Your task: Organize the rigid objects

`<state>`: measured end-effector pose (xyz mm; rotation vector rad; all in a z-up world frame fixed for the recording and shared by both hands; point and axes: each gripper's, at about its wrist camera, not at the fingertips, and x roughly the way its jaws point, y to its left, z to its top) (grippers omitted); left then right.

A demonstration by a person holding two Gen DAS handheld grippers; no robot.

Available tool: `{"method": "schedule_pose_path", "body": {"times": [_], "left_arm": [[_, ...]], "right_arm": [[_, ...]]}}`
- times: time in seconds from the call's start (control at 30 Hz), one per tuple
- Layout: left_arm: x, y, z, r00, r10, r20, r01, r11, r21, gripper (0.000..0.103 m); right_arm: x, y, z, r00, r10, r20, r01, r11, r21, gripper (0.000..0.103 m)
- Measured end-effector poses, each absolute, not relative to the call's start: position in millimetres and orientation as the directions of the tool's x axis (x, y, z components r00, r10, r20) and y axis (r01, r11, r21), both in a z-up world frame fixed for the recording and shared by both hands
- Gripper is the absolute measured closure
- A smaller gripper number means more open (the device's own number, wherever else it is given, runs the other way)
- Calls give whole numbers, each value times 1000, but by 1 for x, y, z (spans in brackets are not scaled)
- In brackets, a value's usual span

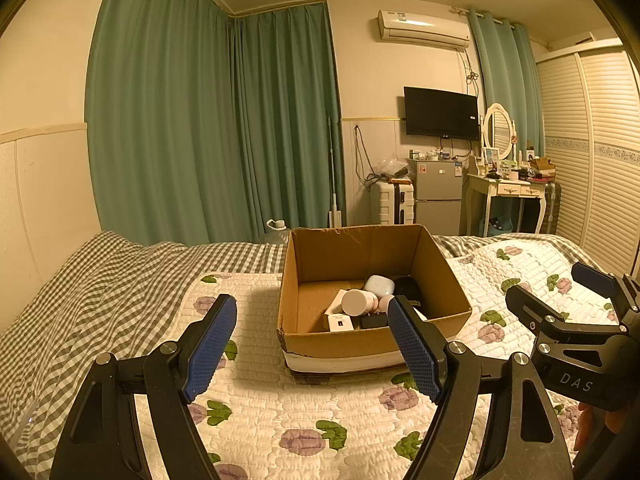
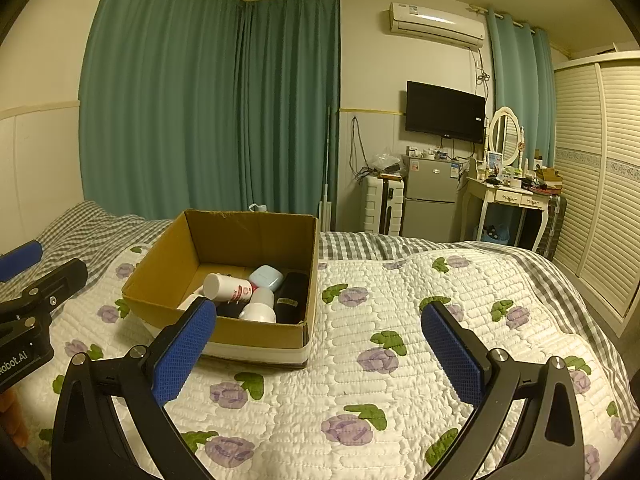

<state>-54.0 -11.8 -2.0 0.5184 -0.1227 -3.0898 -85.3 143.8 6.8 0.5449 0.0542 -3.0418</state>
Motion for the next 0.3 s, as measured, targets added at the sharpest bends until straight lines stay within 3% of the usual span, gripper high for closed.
{"method": "schedule_pose_path", "body": {"times": [0.3], "left_arm": [[-54,-12,-2,-944,-17,-330,-9,-997,77,22]], "right_arm": [[-85,143,6,-936,-42,-351,54,-998,-26,0]]}}
